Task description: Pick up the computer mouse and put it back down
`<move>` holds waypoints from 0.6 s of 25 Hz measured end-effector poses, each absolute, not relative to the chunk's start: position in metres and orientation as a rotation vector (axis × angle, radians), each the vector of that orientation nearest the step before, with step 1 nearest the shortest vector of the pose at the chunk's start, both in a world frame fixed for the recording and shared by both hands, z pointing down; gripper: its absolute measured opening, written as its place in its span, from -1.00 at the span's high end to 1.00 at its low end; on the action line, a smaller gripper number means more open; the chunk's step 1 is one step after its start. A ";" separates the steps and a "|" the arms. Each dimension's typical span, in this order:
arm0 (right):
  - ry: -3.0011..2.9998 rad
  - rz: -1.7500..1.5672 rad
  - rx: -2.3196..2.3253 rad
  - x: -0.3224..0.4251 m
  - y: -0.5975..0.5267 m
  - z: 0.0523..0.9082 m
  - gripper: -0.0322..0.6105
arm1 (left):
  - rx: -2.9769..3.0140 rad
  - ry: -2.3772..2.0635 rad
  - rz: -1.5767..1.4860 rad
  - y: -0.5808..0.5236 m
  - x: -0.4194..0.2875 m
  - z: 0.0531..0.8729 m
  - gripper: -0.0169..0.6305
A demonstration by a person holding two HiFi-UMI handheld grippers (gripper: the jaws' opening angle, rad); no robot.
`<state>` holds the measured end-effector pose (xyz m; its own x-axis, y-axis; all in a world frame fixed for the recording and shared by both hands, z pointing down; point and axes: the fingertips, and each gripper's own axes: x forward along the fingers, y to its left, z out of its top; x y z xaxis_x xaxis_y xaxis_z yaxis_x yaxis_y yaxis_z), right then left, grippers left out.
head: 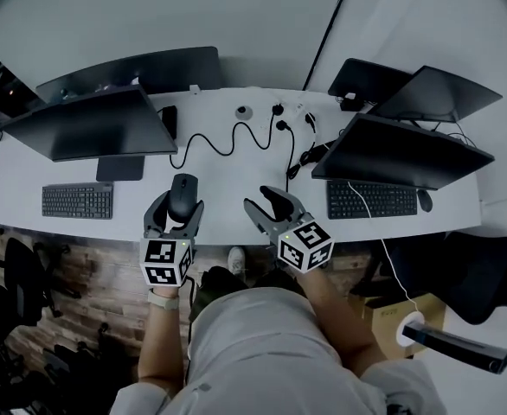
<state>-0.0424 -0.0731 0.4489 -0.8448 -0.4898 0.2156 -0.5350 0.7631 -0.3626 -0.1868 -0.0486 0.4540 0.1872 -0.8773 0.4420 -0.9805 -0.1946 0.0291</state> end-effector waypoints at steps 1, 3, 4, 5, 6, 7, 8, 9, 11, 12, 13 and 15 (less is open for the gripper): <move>-2.855 0.629 0.813 -0.045 -0.071 0.447 0.29 | 2.167 -1.774 0.463 -0.045 -0.188 0.448 0.02; -2.867 0.611 0.779 -0.051 -0.067 0.443 0.29 | 2.170 -1.795 0.432 -0.038 -0.193 0.437 0.02; -2.871 0.600 0.763 -0.054 -0.065 0.441 0.29 | 2.168 -1.805 0.416 -0.034 -0.196 0.432 0.02; -2.875 0.590 0.750 -0.056 -0.063 0.439 0.29 | 2.166 -1.815 0.401 -0.031 -0.198 0.427 0.02; -2.878 0.584 0.739 -0.057 -0.061 0.438 0.29 | 2.162 -1.826 0.389 -0.028 -0.200 0.423 0.02; -2.881 0.583 0.731 -0.058 -0.060 0.436 0.29 | 2.157 -1.837 0.383 -0.024 -0.203 0.420 0.02; -2.884 0.584 0.725 -0.058 -0.058 0.435 0.29 | 2.153 -1.846 0.380 -0.022 -0.204 0.417 0.02; -2.887 0.586 0.722 -0.059 -0.058 0.435 0.29 | 2.150 -1.853 0.378 -0.019 -0.206 0.414 0.02; -2.888 0.589 0.717 -0.059 -0.057 0.435 0.29 | 2.143 -1.860 0.372 -0.014 -0.208 0.411 0.02; -2.889 0.590 0.715 -0.059 -0.057 0.435 0.29 | 2.140 -1.863 0.371 -0.012 -0.209 0.410 0.02; -2.889 0.590 0.714 -0.059 -0.057 0.435 0.29 | 2.139 -1.866 0.371 -0.010 -0.210 0.408 0.02; -2.890 0.589 0.714 -0.059 -0.056 0.435 0.29 | 2.138 -1.869 0.377 -0.007 -0.211 0.407 0.02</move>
